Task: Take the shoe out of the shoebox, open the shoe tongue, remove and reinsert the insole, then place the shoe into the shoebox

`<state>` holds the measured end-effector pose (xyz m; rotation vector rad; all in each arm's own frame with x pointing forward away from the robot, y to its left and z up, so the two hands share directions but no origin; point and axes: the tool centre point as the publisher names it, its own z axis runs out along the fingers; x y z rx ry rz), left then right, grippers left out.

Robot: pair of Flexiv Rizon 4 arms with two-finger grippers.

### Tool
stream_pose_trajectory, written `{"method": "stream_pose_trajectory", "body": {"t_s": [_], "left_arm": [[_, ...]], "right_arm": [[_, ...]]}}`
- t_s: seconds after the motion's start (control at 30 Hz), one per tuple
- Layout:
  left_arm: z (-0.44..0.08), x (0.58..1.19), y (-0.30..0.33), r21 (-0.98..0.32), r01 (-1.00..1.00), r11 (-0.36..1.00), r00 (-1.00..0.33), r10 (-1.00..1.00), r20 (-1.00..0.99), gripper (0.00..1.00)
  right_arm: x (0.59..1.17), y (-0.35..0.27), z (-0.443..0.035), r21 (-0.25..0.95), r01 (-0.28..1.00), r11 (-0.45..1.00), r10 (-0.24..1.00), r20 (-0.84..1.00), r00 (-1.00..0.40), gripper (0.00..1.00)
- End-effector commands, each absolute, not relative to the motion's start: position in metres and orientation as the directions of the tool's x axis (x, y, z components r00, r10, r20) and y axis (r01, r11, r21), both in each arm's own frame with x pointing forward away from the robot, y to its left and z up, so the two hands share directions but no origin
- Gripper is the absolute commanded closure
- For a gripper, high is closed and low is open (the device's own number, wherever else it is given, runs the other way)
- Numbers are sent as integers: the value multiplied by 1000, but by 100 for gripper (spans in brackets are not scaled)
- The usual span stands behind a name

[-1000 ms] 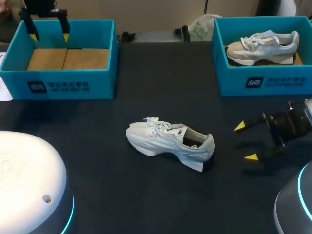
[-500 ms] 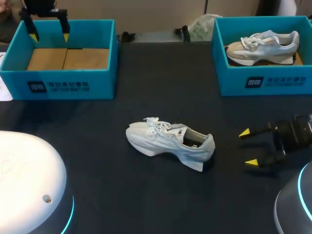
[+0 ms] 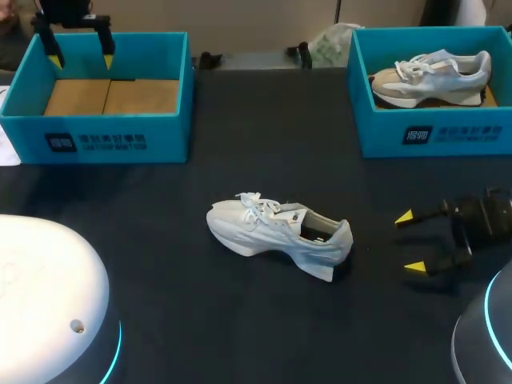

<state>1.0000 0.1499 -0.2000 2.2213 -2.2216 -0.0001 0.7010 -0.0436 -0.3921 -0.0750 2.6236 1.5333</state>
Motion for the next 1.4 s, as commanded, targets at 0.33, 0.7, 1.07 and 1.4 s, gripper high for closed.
{"method": "stream_pose_trajectory", "body": {"t_s": [0.33, 0.7, 1.07, 1.4], "left_arm": [[-200, 1000, 150, 0, -1000, 0, 0, -1000, 0, 0], [-200, 1000, 150, 0, -1000, 0, 0, -1000, 0, 0], [-200, 1000, 150, 0, -1000, 0, 0, -1000, 0, 0], [-200, 1000, 150, 0, -1000, 0, 0, -1000, 0, 0]], "right_arm": [[701, -42, -390, 868, -88, 488, 25, -115, -993, 0], [692, -13, -381, 860, 63, 506, 254, -79, -964, 0], [689, 14, -385, 853, 140, 502, 422, -100, -901, 0], [690, 31, -395, 869, 165, 467, 517, -117, -848, 0]]}}
